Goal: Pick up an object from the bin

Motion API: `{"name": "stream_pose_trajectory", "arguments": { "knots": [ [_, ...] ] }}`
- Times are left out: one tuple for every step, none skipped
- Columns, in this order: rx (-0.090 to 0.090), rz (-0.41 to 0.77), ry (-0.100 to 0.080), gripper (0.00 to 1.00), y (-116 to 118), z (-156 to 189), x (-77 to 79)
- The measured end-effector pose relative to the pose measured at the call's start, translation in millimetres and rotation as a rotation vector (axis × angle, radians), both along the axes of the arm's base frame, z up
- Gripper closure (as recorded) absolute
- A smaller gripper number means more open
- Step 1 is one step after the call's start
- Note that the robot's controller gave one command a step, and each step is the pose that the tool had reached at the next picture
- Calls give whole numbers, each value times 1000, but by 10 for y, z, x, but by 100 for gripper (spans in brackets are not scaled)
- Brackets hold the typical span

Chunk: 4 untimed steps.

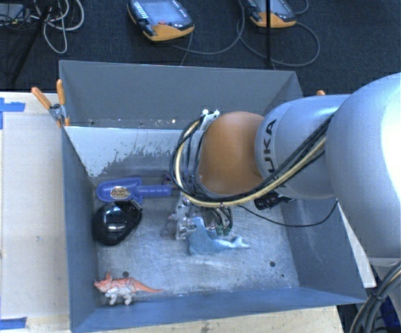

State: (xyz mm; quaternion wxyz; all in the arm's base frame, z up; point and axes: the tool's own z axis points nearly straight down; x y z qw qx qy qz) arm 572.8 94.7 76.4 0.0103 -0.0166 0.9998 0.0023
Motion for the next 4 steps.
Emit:
{"name": "stream_pose_trajectory", "arguments": {
  "knots": [
    [-5, -23, 27, 100, 13, 371, -81],
    [-3, -44, 17, 100, 31, 828, -53],
    [-5, -50, 26, 100, 114, 1287, -105],
    [-4, -59, 22, 100, 171, 1831, -160]
  ]
}}
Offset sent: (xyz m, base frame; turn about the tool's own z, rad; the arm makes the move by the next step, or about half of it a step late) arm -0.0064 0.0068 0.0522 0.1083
